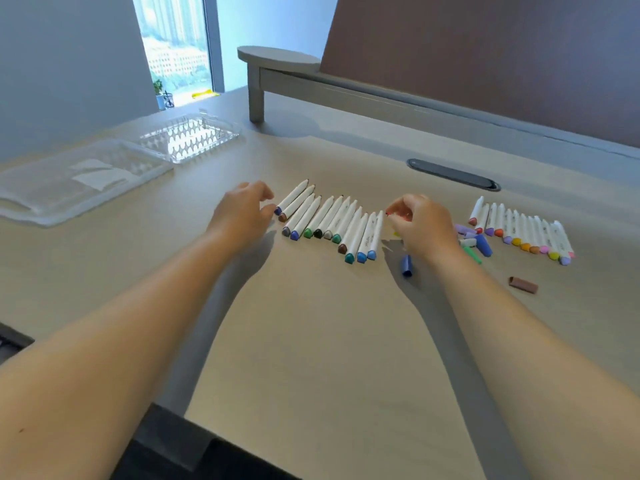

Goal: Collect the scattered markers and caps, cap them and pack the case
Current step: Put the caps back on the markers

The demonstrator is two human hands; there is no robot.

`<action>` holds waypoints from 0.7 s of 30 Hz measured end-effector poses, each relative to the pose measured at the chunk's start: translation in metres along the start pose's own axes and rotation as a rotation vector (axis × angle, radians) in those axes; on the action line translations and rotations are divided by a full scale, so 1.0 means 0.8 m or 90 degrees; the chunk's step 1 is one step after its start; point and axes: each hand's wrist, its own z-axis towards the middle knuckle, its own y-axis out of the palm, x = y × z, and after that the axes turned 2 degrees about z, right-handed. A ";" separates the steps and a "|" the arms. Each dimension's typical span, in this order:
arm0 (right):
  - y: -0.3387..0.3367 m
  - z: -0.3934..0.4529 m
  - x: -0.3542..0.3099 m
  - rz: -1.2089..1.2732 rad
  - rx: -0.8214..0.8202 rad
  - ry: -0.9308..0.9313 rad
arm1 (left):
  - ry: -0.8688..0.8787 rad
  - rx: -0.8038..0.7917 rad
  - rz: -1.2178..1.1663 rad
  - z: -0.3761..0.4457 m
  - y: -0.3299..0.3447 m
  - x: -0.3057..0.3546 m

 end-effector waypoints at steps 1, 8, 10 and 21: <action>-0.003 -0.010 0.005 0.003 0.003 0.005 | -0.001 0.005 0.005 -0.007 0.000 0.003; 0.002 -0.050 0.029 -0.033 -0.080 0.072 | -0.005 0.004 0.003 -0.042 0.016 0.021; 0.006 -0.046 0.029 -0.081 -0.099 0.079 | -0.016 0.006 0.006 -0.040 0.017 0.018; 0.003 -0.002 0.015 0.265 -0.012 0.105 | -0.049 0.035 -0.017 0.013 0.026 0.017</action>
